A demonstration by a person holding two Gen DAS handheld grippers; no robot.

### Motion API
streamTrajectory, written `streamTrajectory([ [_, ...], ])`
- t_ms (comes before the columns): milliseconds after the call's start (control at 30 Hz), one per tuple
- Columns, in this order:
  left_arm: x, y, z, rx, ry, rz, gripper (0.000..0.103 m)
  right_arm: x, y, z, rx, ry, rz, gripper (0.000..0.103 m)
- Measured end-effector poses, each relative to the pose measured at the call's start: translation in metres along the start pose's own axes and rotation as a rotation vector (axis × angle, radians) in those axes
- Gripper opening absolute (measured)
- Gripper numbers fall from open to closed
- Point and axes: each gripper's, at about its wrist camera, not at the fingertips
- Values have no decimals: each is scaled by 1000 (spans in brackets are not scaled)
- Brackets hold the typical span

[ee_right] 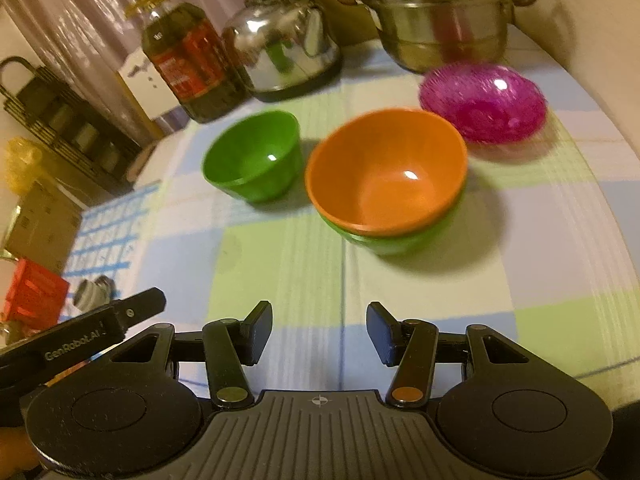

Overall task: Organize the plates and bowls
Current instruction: 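Withdraw both grippers and move them to the smaller green bowl, then close the left gripper on the green bowl rim while the right gripper grips beside it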

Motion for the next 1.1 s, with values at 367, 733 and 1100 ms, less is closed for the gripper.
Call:
streamTrajectory([
  [367,8,54,-20,-35,-13,48,53,11,53,-26,-48,58,45,52],
  [733,64,108,-31,-58,-28,43,53,52,121,-24,-99,11,63,52],
  [1100,134,147,-37,-52,-27,54,48,118,179,-13,-146,-37,17,52],
])
Point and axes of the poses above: each gripper's, at about its wrist camera, not at the fingertips, and x roughly the way its jaws point, z to its right, y to its top, and after that the axes turned 11 degrees about -z, right-handed
